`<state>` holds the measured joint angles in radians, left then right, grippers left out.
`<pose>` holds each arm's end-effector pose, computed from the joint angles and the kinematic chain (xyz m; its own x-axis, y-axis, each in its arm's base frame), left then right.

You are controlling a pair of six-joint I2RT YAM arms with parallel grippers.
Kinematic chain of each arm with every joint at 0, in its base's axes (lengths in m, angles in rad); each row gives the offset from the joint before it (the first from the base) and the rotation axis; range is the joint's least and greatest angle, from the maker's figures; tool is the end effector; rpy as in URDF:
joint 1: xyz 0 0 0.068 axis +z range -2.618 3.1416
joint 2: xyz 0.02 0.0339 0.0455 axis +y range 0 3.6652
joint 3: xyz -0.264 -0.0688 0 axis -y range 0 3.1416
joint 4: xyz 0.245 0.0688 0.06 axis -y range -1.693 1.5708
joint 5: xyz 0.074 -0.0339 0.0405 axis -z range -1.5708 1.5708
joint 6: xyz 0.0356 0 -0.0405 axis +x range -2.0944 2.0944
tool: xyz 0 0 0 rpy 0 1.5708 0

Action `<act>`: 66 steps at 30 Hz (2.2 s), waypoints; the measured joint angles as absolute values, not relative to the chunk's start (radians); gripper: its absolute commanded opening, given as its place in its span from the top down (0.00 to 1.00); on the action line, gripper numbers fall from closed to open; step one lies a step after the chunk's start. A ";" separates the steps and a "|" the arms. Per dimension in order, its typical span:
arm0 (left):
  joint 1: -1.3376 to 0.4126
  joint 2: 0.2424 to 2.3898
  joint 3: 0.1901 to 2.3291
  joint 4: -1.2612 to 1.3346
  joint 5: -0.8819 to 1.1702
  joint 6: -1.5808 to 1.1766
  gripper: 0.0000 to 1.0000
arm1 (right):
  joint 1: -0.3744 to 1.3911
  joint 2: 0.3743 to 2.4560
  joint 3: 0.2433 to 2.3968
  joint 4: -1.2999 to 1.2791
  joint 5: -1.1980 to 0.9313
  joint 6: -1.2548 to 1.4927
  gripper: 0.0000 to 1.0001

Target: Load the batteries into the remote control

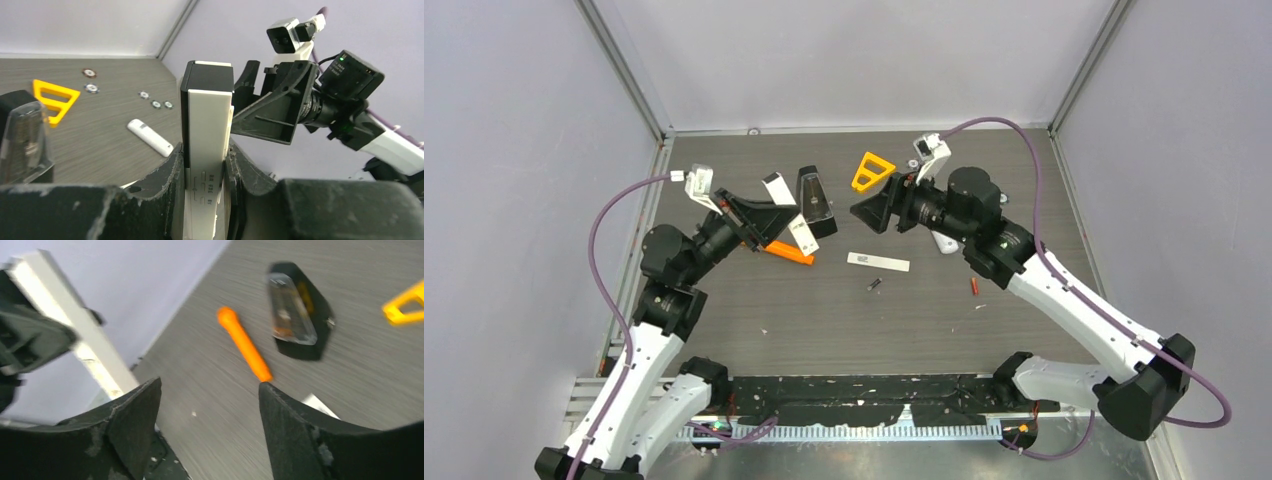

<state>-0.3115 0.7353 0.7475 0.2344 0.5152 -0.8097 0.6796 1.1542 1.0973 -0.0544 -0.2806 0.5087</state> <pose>0.1567 -0.0689 0.3792 -0.3622 -0.5453 -0.7559 0.6659 0.4161 -0.6192 0.2028 0.1766 0.3889 -0.4738 0.2188 -0.8530 -0.6723 0.5357 0.5109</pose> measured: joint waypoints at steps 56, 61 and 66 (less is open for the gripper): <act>-0.262 0.740 0.751 -0.050 0.563 -0.617 0.94 | 0.804 1.853 1.213 -0.547 -0.097 -0.492 0.56; -0.252 0.746 0.757 -0.050 0.573 -0.618 0.94 | 0.804 1.861 1.213 -0.540 -0.096 -0.494 0.68; -0.244 0.751 0.765 -0.049 0.582 -0.620 0.94 | 0.804 1.865 1.214 -0.533 -0.087 -0.486 0.85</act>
<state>-0.2443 0.7509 0.7647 -0.0494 0.5816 -0.6197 0.8040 1.8652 1.2137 -0.5331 -0.0868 -0.4858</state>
